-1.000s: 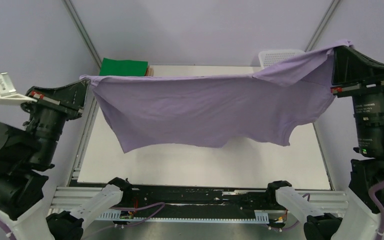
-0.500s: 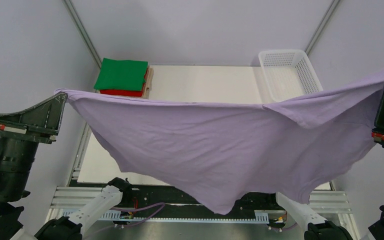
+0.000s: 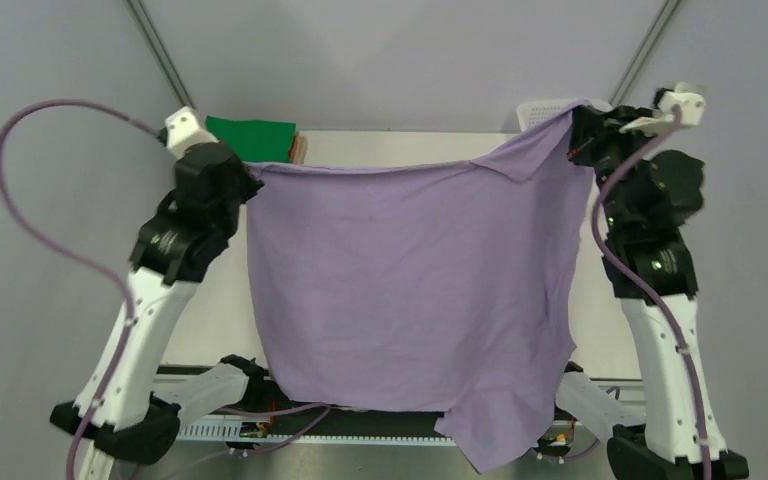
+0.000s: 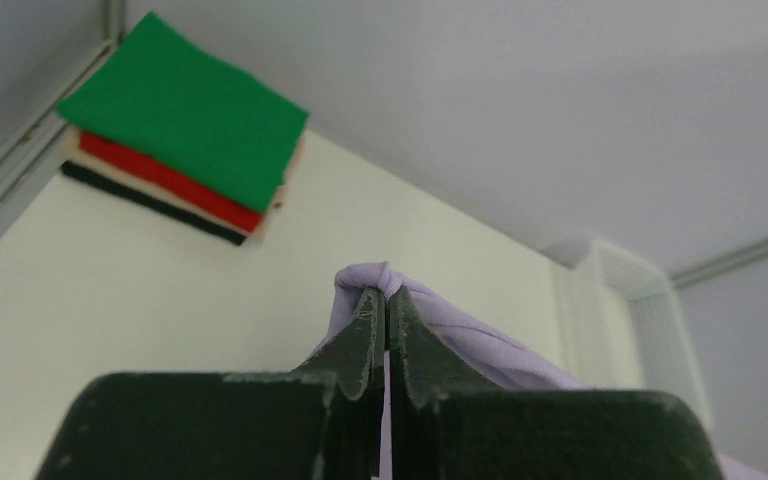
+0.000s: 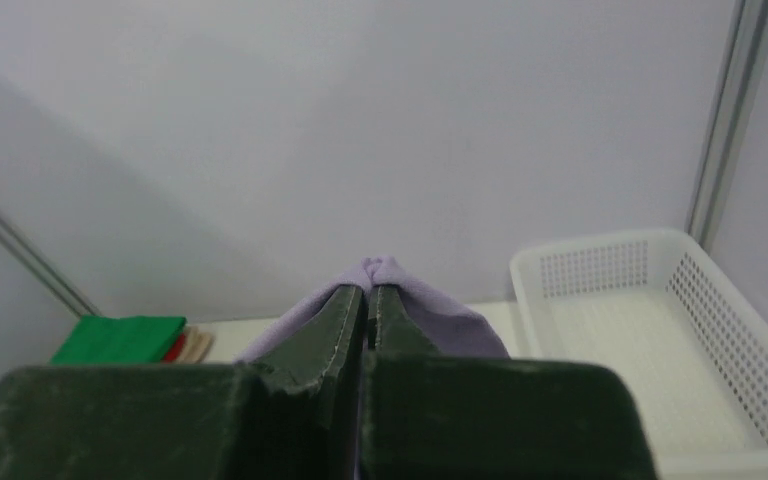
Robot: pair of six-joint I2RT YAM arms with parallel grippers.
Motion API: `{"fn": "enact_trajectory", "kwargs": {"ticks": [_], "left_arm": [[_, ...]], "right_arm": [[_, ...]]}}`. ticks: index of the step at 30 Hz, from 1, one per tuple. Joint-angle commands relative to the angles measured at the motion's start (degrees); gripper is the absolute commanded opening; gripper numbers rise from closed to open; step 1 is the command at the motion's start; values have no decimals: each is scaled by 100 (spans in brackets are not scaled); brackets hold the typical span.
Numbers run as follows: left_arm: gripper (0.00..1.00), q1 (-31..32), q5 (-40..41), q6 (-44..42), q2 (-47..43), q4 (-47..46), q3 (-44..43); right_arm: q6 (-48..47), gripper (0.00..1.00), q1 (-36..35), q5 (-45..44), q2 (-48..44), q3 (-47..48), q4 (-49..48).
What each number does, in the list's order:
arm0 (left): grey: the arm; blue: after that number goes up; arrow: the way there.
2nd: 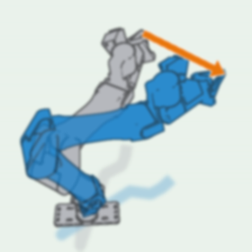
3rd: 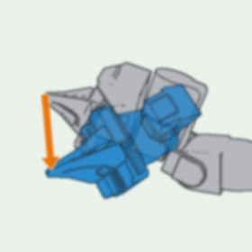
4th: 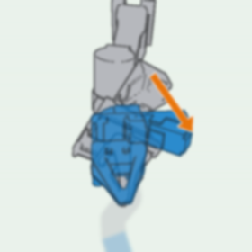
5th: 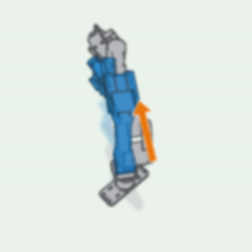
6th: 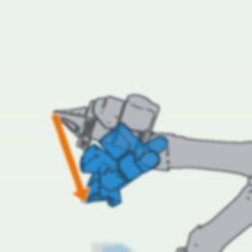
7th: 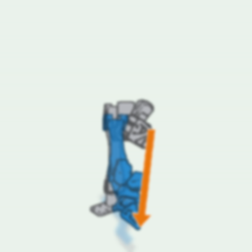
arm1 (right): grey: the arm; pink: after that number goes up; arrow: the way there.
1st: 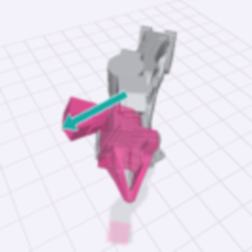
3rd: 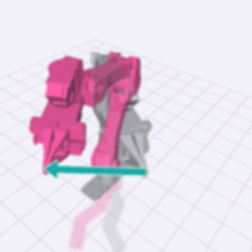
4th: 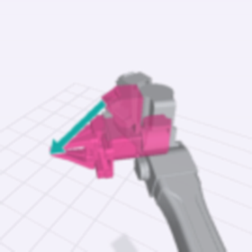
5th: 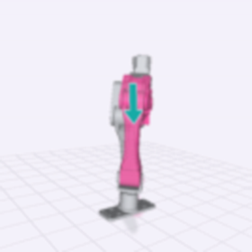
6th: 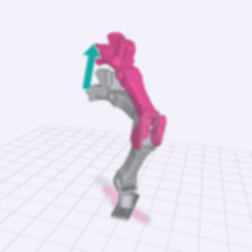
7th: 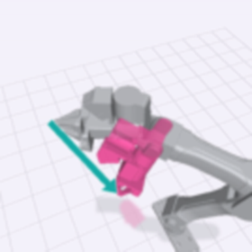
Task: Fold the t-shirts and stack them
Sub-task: Flatten out the tshirt
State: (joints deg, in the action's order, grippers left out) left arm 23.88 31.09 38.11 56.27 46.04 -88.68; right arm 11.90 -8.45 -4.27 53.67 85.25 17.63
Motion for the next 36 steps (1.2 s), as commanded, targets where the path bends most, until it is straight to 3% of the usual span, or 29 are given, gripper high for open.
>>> {"fn": "enact_trajectory", "kwargs": {"ticks": [1, 4, 8, 15, 21, 24, 27, 28, 30, 31, 32, 33, 34, 35, 36], "left_arm": [[0, -405, 860, 137, 1139, -726, 802], [0, -989, -45, 198, 1945, -1349, 1160], [0, -1342, -565, 183, 3305, -2144, 1182], [0, -1643, -1305, 101, 5309, -2505, 224], [0, -1750, -1409, 224, 6121, -2486, -462], [6, -1770, -1451, 306, 6439, -2464, -810], [13, -1804, -1552, 410, 6726, -2155, -1219], [16, -1813, -1566, 426, 6859, -2070, -1445], [36, -1816, -1620, 427, 6945, -1913, -1688], [55, -1816, -1689, 426, 6925, -1886, -1751], [63, -1817, -1718, 426, 6893, -1883, -1759], [80, -1817, -1784, 426, 6789, -1911, -1729], [89, -1806, -1835, 430, 6729, -1939, -1695], [97, -1807, -1969, 433, 6585, -2029, -1586], [98, -1803, -2130, 434, 6504, -2086, -1518]], "right_arm": [[0, 0, 25, -884, 627, -873, -1113], [33, 0, 32, -1107, 1419, -1246, -1514], [239, 0, 52, -1161, 2560, -1414, -1958], [321, 0, 72, -913, 4383, -775, -2198], [418, 0, 72, -1047, 5503, -112, -2155], [483, 0, 73, -1117, 5971, 272, -2097], [489, 8, 75, -1253, 6498, 941, -1817], [489, 9, 73, -1279, 6711, 1156, -1679], [505, 16, 73, -1308, 6936, 1528, -1377], [469, 22, 79, -1215, 6986, 1635, -1305], [404, 31, 80, -1012, 6993, 1692, -1268], [371, 43, 77, -797, 6974, 1704, -1256], [371, 53, 72, -613, 6940, 1701, -1253], [375, 61, 71, -462, 6891, 1686, -1234], [376, 67, 57, -339, 6824, 1653, -1228]]}}
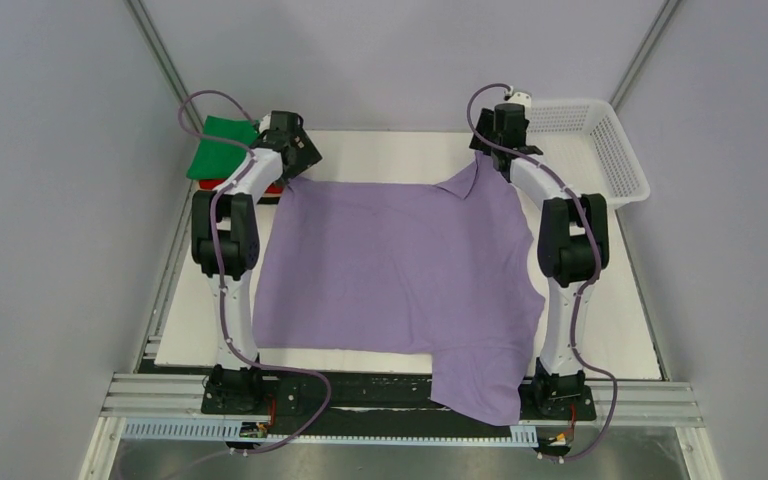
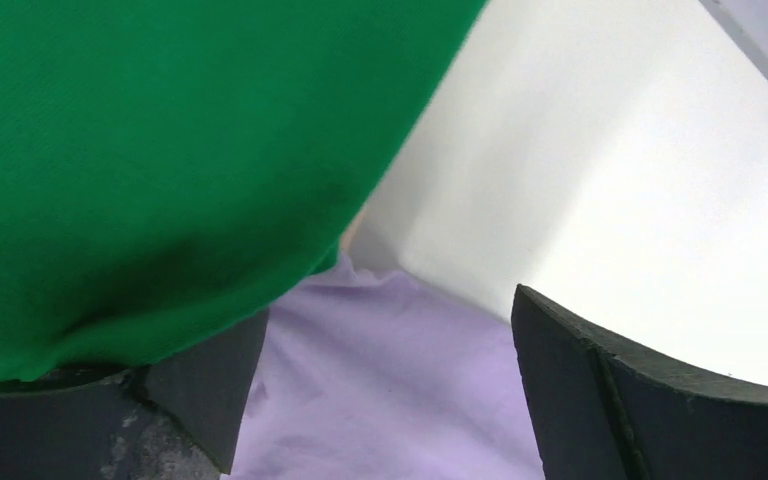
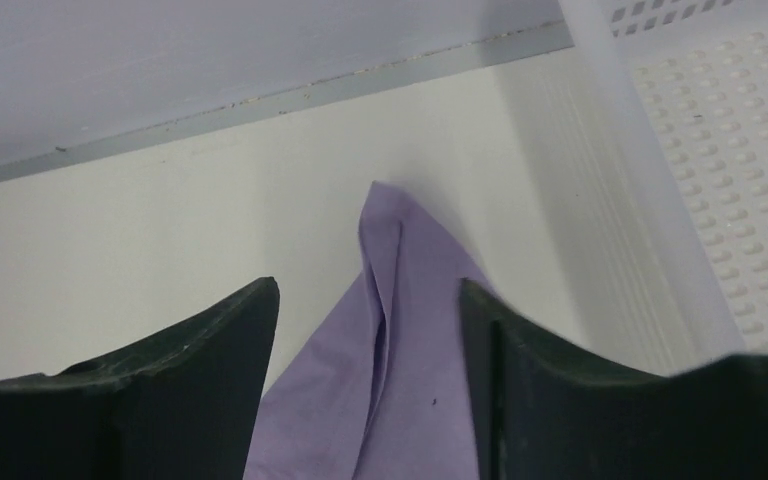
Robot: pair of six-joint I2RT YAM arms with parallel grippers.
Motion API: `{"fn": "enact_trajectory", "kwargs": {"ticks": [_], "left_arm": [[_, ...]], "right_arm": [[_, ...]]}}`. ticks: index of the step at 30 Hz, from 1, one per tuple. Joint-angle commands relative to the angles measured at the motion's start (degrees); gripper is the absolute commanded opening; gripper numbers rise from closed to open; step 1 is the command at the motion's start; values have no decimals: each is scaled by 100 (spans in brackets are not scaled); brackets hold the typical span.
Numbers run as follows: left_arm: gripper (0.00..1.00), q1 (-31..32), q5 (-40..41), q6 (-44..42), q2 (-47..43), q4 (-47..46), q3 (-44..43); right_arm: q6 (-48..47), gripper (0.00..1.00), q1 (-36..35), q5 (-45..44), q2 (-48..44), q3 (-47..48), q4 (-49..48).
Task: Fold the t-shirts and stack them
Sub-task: Flatten out the tshirt
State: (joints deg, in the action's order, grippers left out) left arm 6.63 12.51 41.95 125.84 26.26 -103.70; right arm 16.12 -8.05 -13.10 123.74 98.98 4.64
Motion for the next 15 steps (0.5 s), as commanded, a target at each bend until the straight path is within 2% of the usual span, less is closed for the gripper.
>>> {"fn": "enact_trajectory", "kwargs": {"ticks": [1, 3, 5, 15], "left_arm": [[99, -77, -353, 41, -613, -259, 136], [100, -49, -572, 4, -823, -442, 326], [100, 27, -697, -57, -996, -510, 430], [100, 282, -807, -379, -1550, -233, 547]], "right_arm": [[-46, 73, 18, 652, -262, 230, 72], [-24, 83, -2, 882, -442, 94, 72], [21, 99, -36, 1126, -623, -71, 67], [878, 100, -79, 1561, -1491, -1301, 167]]}}
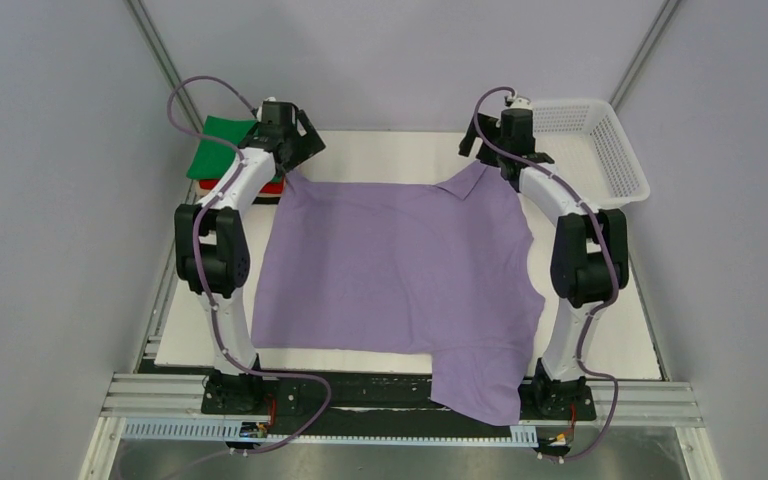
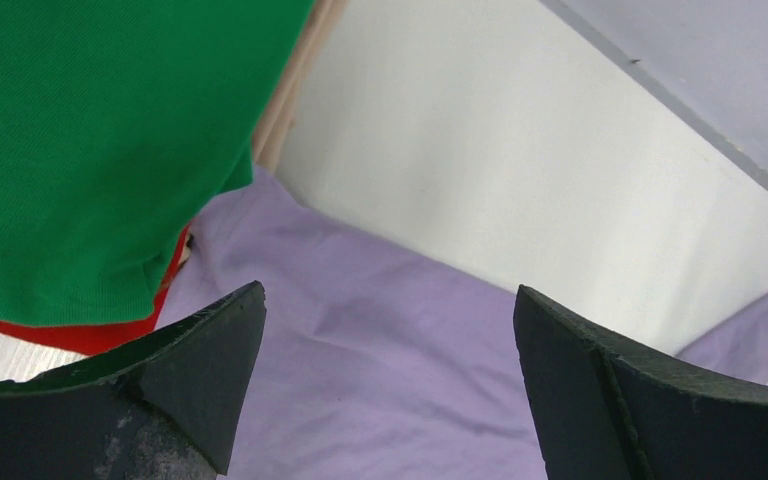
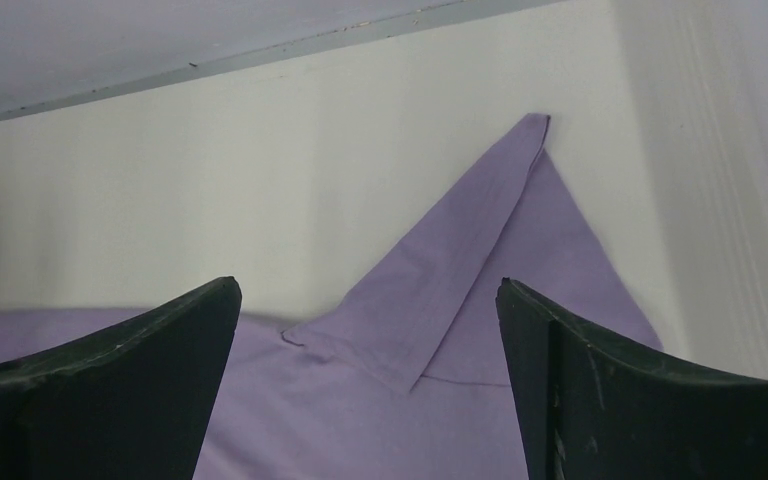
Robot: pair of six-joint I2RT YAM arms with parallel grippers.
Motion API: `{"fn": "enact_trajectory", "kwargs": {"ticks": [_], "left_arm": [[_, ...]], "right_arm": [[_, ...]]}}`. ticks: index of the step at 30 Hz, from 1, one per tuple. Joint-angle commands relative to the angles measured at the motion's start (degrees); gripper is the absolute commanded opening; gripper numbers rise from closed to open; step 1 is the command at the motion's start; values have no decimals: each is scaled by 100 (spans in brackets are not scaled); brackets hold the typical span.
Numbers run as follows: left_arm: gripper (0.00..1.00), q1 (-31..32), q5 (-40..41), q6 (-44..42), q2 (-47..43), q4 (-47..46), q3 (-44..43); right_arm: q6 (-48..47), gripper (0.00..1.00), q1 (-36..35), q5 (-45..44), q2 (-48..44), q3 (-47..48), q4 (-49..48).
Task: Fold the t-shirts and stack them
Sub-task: Flatten out the tshirt
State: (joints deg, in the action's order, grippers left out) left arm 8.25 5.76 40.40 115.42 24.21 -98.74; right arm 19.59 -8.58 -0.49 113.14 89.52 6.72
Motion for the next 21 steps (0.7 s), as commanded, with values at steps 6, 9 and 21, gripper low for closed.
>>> {"fn": "enact_trajectory", "kwargs": {"ticks": [6, 9, 21], "left_arm": [[100, 456, -719, -367, -918, -145, 739], [100, 685, -836, -425, -1140, -297, 1421], [100, 906, -1206, -191, -1410, -1244, 3591]], "right_arm": [[1067, 100, -27, 752, -215, -605, 95], [1203, 100, -30, 976, 52, -466, 158], [1292, 100, -37, 1024, 1005, 218, 387]]}}
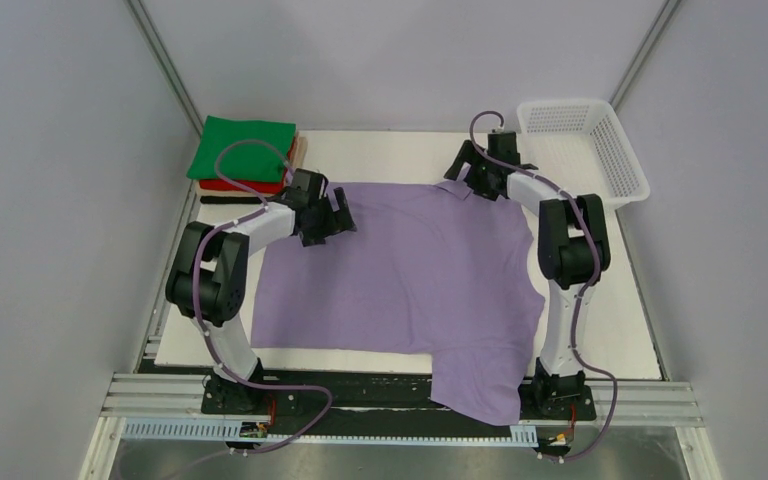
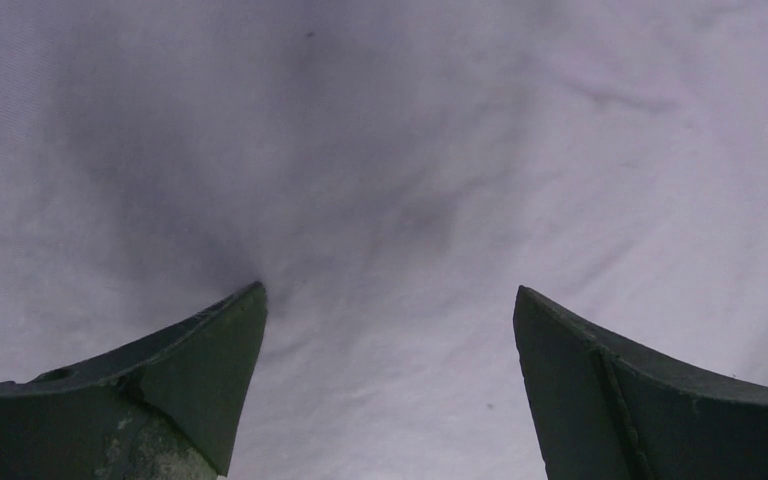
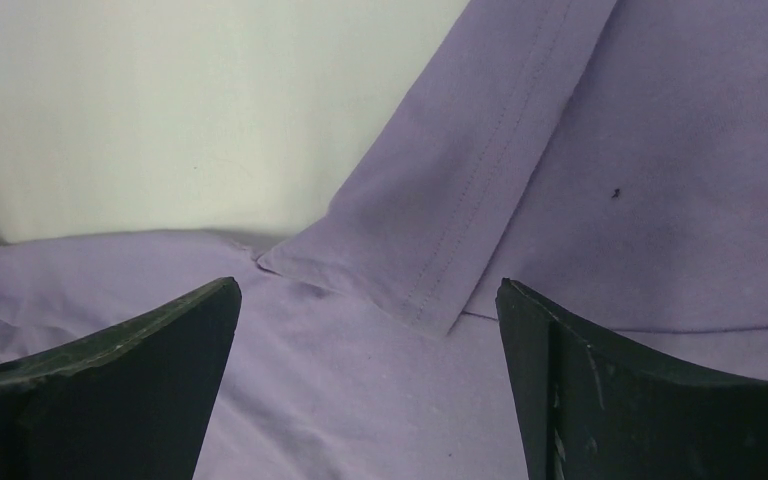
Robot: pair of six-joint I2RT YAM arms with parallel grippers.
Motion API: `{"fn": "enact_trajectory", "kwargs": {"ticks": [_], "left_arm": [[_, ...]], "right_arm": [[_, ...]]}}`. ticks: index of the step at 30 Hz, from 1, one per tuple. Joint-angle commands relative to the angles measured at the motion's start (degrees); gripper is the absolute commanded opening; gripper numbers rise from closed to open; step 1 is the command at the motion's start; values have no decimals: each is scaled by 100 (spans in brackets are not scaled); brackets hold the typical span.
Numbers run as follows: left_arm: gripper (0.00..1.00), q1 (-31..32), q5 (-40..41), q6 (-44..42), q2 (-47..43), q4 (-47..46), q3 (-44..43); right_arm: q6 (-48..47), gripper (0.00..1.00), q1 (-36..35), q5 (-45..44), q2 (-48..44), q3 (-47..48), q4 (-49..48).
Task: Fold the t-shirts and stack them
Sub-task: Flatten out the tshirt
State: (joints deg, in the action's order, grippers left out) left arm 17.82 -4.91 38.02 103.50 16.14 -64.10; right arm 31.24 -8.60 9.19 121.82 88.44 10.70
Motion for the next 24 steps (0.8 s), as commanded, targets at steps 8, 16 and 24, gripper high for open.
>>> {"fn": "enact_trajectory", "kwargs": {"ticks": [8, 16, 24], "left_arm": [[100, -55, 131, -87, -147, -219, 163], [100, -52, 204, -116, -191, -165, 174], [100, -51, 233, -166, -248, -118, 117]], "right_arm": [[160, 100, -48, 171, 733, 933, -78], [573, 100, -108, 394, 1597, 1820, -1495], [1234, 100, -154, 185, 2822, 3999, -1862]]}}
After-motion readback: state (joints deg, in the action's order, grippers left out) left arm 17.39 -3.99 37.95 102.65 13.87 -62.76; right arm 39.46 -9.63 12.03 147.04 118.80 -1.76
